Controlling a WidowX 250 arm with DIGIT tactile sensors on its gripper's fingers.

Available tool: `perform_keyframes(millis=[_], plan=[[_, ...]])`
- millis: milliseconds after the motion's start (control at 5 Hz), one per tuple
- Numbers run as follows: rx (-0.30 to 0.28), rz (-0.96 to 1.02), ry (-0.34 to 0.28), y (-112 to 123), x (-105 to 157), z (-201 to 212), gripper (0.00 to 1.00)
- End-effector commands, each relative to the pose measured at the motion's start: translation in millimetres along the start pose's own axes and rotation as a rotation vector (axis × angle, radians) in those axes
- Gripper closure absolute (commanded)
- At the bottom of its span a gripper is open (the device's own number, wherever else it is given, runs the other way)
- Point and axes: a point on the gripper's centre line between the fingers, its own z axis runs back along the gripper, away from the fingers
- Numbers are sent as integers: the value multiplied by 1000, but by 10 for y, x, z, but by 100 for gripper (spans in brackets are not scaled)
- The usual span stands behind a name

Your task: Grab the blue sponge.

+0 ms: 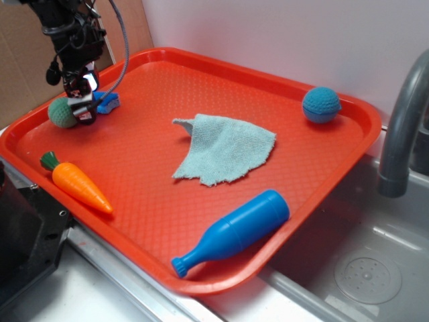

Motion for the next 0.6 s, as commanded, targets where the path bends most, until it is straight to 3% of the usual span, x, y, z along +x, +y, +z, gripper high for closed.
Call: perform_keyframes(millis=[0,200,400], plan=[[13,-2,39,-67,51,-42,0],[3,8,88,-58,99,-173,100],[26,10,78,-76,189,-103,100]])
